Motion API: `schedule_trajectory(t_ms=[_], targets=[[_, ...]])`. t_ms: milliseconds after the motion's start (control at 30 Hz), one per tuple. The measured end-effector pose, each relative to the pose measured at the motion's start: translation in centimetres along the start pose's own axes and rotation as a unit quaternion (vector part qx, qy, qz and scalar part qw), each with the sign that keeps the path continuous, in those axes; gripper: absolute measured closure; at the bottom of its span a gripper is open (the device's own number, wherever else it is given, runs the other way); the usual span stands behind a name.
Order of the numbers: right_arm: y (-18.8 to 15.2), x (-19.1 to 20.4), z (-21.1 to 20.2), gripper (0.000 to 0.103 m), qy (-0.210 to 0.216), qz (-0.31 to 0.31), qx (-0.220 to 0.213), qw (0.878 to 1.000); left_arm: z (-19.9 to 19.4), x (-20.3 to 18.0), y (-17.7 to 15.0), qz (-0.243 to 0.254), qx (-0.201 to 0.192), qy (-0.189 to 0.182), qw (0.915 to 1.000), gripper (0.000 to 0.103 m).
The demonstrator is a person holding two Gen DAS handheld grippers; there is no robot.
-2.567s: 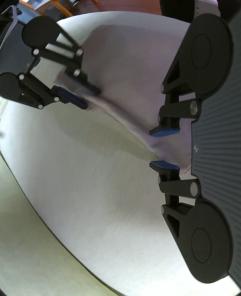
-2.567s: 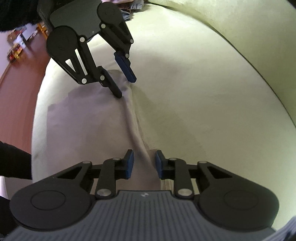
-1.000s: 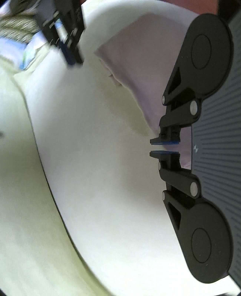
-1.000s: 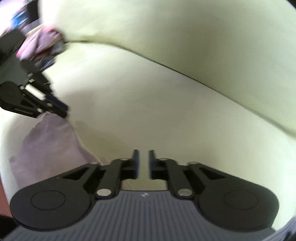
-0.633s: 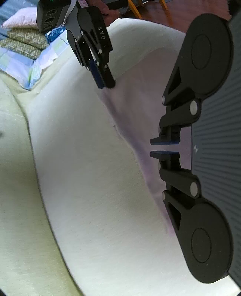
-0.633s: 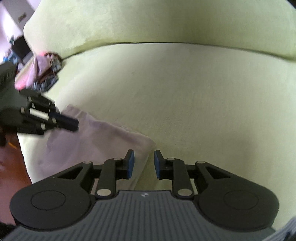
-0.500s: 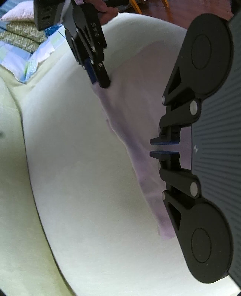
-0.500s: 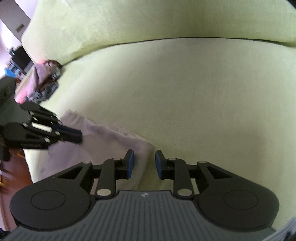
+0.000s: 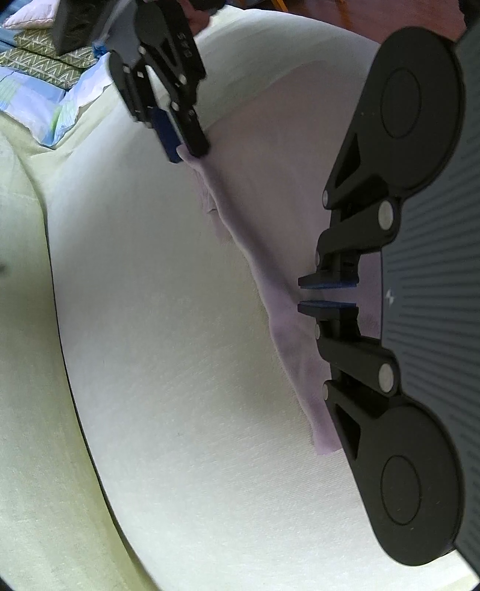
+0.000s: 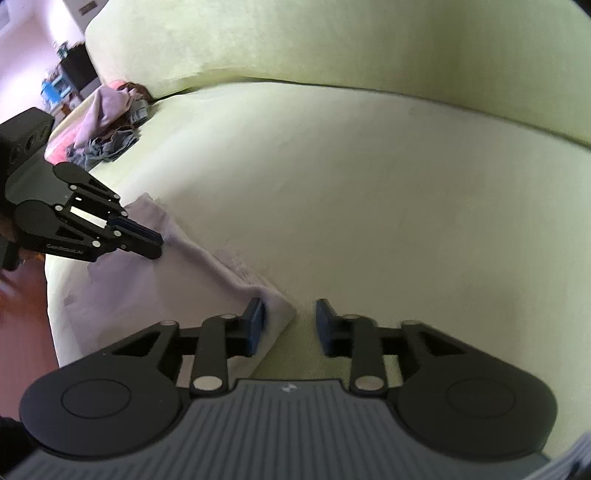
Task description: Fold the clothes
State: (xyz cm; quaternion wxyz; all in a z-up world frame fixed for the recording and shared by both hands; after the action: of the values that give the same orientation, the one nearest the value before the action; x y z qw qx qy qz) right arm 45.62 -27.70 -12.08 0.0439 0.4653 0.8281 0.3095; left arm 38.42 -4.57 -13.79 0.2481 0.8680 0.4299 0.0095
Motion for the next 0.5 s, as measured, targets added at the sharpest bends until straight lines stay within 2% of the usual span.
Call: schedule_trajectory(t_ms=[100, 167, 233, 267, 300, 333, 500], targets=[[0.7, 1.4, 0.6, 0.074, 0.013, -0.063, 0.015, 0.998, 0.8, -0.2, 0.2, 0.015, 0.004, 0.006, 0.9999, 0.093], [1.0, 2.6, 1.4, 0.074, 0.021, -0.126, 0.033, 0.991, 1.1, -0.2, 0.5, 0.018, 0.005, 0.007, 0.9998, 0.09], [1.3, 3.5, 3.0, 0.074, 0.028, -0.155, 0.046, 0.986, 1.2, 0.0, 0.7, 0.02, 0.004, 0.007, 0.9998, 0.089], [1.4, 3.6, 3.3, 0.076, 0.031, -0.164, 0.049, 0.985, 1.3, 0.1, 0.8, 0.021, 0.004, 0.007, 0.9997, 0.089], [1.6, 3.6, 3.6, 0.09, 0.035, -0.172, 0.051, 0.983, 1.4, 0.2, 0.9, 0.022, 0.003, 0.006, 0.9997, 0.088], [1.7, 3.6, 3.8, 0.097, 0.038, -0.18, 0.054, 0.981, 1.4, 0.3, 1.0, 0.023, 0.002, 0.006, 0.9997, 0.088], [2.3, 2.9, 3.4, 0.1, 0.05, -0.164, 0.04, 0.984, 1.1, 1.1, 0.6, 0.018, -0.01, 0.007, 0.9998, 0.087]])
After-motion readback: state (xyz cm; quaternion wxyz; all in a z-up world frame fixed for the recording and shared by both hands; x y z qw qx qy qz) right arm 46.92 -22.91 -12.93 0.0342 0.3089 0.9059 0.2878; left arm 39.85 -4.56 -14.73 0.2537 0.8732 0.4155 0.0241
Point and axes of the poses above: each gripper's, at about its wrist camera, not at the fingertips, and z roughly the way its jaws point, x to its left, y to its top, the point moved 5 cm from there along z, roughly the way its jaws point, and after that the axes turned 7 degrees about -y, right-handed, at the moved point
